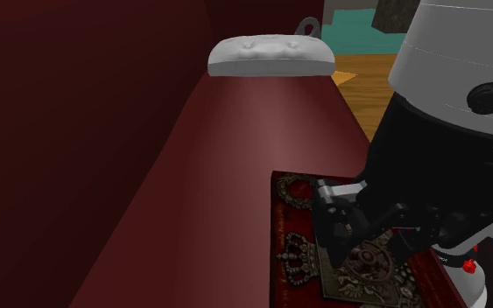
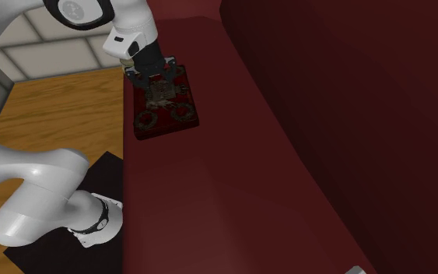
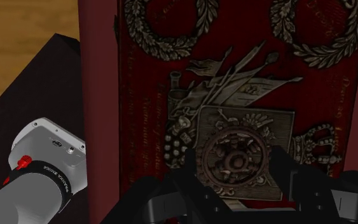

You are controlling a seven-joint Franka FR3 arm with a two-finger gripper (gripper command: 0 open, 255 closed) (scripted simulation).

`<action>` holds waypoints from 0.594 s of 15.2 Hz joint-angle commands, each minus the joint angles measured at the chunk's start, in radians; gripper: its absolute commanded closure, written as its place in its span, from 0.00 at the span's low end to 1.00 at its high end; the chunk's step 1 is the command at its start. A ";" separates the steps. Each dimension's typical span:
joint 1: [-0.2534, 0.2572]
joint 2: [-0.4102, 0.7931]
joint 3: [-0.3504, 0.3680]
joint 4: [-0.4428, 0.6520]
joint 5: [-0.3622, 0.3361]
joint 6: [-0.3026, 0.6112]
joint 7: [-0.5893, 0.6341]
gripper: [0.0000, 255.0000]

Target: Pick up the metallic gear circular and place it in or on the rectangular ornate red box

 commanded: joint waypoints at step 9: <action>-0.013 0.029 -0.035 0.107 -0.032 -0.083 0.015 0.00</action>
